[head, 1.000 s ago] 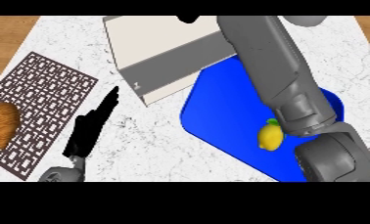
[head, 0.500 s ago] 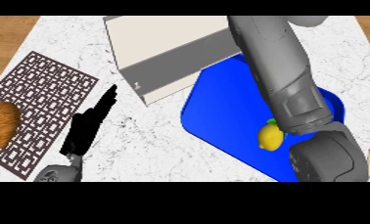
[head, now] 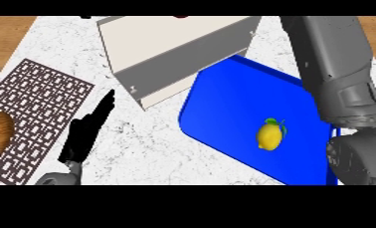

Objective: Pick the tomato from the tray and place it in the tiered shelf

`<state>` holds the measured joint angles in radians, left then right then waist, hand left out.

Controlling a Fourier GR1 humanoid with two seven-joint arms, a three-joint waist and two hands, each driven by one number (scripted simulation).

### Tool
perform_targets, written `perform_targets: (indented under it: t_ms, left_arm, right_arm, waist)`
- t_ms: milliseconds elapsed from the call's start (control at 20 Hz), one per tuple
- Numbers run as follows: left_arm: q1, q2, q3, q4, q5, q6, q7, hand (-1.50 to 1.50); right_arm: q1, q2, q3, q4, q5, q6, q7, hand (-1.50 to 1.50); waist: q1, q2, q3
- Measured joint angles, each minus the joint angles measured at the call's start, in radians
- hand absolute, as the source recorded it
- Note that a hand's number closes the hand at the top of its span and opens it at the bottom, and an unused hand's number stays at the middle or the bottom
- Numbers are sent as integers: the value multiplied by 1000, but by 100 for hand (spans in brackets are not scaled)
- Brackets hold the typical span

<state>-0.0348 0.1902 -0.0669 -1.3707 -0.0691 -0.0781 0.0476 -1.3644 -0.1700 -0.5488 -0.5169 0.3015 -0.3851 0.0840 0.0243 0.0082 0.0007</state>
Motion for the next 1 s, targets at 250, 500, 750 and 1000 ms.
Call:
perform_targets:
  t_ms: [250, 500, 750, 1000]
  left_arm:
    - [21, 2, 9, -11, 1, 3, 4, 0]
    - [13, -9, 12, -8, -5, 12, 10, 0]
    - [14, -7, 20, -11, -2, 2, 13, 0]
    - [14, -15, 20, -16, -7, -3, 21, 0]
  right_arm:
    - [87, -136, -18, -23, -11, 44, 35, -150]
    - [197, -255, -34, -85, -68, 202, 12, -150]
    - [308, -354, -39, -131, -121, 359, -37, -150]
    - [368, -406, -19, -146, -154, 451, -74, -150]
  waist:
    - [-20, -7, 0]
    - [-30, -10, 0]
    - [-27, -9, 0]
    - [-21, -8, 0]
